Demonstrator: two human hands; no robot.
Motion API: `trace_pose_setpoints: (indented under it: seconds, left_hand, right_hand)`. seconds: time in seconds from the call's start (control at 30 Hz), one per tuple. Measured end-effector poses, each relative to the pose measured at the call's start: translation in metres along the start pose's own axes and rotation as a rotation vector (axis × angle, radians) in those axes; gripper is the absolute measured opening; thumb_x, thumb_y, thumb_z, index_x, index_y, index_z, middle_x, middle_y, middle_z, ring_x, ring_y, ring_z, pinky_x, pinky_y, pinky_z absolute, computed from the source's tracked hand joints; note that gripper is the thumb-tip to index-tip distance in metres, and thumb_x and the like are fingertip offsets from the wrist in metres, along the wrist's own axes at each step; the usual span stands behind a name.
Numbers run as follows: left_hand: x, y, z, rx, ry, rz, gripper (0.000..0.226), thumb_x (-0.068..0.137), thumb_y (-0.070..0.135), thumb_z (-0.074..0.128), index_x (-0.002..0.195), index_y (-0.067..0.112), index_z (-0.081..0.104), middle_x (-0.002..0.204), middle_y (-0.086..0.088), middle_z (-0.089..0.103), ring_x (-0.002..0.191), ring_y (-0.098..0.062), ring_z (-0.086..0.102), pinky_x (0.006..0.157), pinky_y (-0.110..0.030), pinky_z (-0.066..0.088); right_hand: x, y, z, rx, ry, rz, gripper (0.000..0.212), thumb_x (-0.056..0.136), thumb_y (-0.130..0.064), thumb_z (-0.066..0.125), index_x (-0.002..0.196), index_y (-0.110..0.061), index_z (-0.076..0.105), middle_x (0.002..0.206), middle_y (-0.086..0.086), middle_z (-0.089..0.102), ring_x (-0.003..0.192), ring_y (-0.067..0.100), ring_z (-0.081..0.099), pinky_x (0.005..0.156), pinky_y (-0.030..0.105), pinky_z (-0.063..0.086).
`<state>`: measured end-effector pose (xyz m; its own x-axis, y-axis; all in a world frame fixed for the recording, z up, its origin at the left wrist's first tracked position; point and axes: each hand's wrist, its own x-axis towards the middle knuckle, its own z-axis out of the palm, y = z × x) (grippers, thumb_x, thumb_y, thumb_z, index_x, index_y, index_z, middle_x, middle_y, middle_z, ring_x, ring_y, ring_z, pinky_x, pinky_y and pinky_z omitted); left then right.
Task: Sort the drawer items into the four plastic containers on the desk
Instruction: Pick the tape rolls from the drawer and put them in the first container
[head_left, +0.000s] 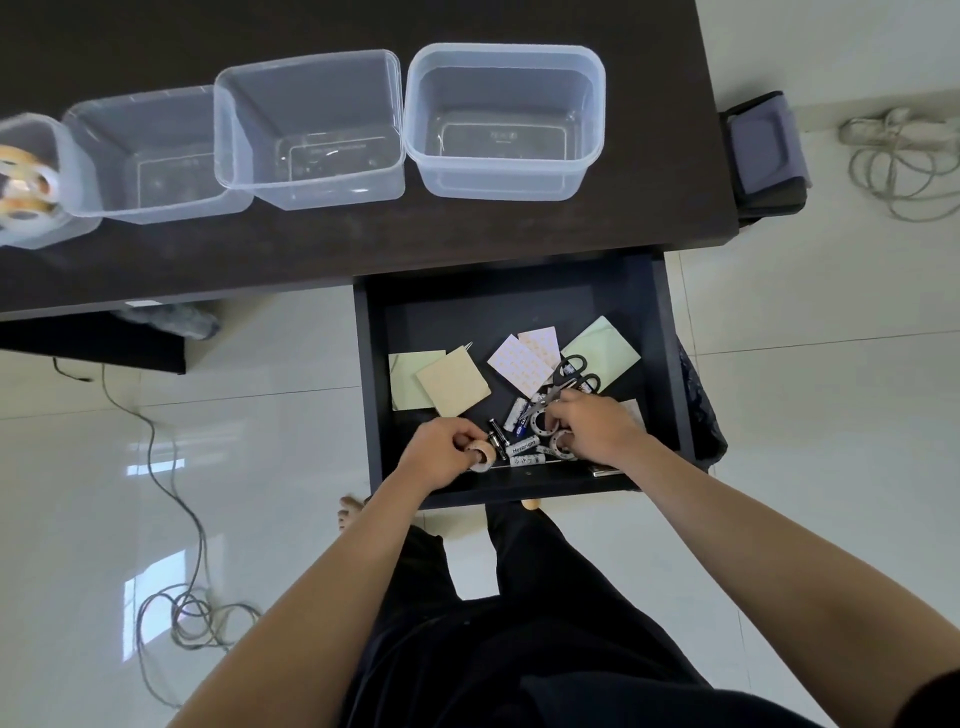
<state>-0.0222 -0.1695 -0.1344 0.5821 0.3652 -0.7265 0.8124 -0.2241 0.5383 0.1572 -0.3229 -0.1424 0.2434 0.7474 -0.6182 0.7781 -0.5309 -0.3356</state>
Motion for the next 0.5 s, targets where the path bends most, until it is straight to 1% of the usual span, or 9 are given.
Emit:
trace_pose_setpoints:
  seconds: [0.07,0.1,0.17,0.23,0.33,0.4,0.5]
  left_hand:
    - [0.004,0.009,0.006,0.124,-0.082,0.031,0.031,0.082,0.014,0.067,0.111,0.024,0.067,0.081,-0.003,0.061,0.077,-0.018,0.057,0.068,-0.021,0.043]
    - [0.006,0.013,0.009,0.188,-0.092,0.028,0.031,0.083,0.016,0.065,0.112,0.026,0.066,0.087,-0.006,0.065,0.082,-0.020,0.060,0.072,-0.025,0.045]
    - [0.010,0.017,0.013,0.299,-0.053,0.015,0.028,0.083,0.021,0.061,0.109,0.030,0.066,0.100,0.000,0.068,0.092,-0.019,0.063,0.074,-0.028,0.049]
    - [0.012,0.019,0.016,0.379,0.013,0.007,0.026,0.082,0.021,0.059,0.107,0.029,0.065,0.105,0.003,0.066,0.095,-0.019,0.062,0.070,-0.028,0.049]
    - [0.011,0.017,0.018,0.419,0.075,-0.032,0.024,0.082,0.021,0.059,0.106,0.023,0.059,0.103,-0.002,0.064,0.093,-0.023,0.060,0.065,-0.029,0.043]
    - [0.012,0.017,0.017,0.425,0.091,-0.039,0.022,0.083,0.020,0.060,0.105,0.024,0.059,0.102,-0.002,0.063,0.091,-0.023,0.059,0.063,-0.029,0.041]
    - [0.014,0.018,0.017,0.508,0.083,-0.015,0.024,0.083,0.019,0.060,0.106,0.024,0.058,0.101,-0.003,0.064,0.090,-0.025,0.060,0.063,-0.028,0.042]
  right_hand:
    - [-0.001,-0.001,0.000,0.011,-0.004,0.006,0.027,0.085,-0.015,0.056,0.109,-0.025,0.062,0.121,-0.003,0.053,0.106,0.020,0.057,0.077,0.033,0.044]
    - [-0.001,-0.001,0.000,0.025,-0.005,0.009,0.026,0.085,-0.015,0.057,0.109,-0.025,0.062,0.119,-0.003,0.054,0.105,0.020,0.056,0.076,0.032,0.044]
    - [-0.002,0.000,0.001,0.063,-0.003,0.019,0.025,0.085,-0.014,0.057,0.107,-0.025,0.062,0.115,-0.003,0.055,0.103,0.019,0.057,0.073,0.031,0.044]
    - [-0.004,0.001,0.001,0.099,0.006,0.031,0.023,0.085,-0.015,0.058,0.105,-0.025,0.062,0.112,-0.005,0.055,0.101,0.018,0.057,0.073,0.031,0.046]
    - [-0.004,0.002,0.002,0.131,0.012,0.045,0.022,0.083,-0.015,0.062,0.103,-0.025,0.063,0.110,-0.004,0.056,0.100,0.018,0.058,0.075,0.032,0.048]
    - [-0.004,0.002,0.003,0.139,0.009,0.050,0.022,0.083,-0.016,0.064,0.103,-0.025,0.063,0.109,-0.003,0.056,0.100,0.019,0.057,0.076,0.033,0.048]
    - [-0.003,0.003,0.004,0.140,0.016,0.048,0.023,0.083,-0.017,0.065,0.104,-0.025,0.063,0.109,-0.002,0.056,0.100,0.018,0.057,0.073,0.030,0.045]
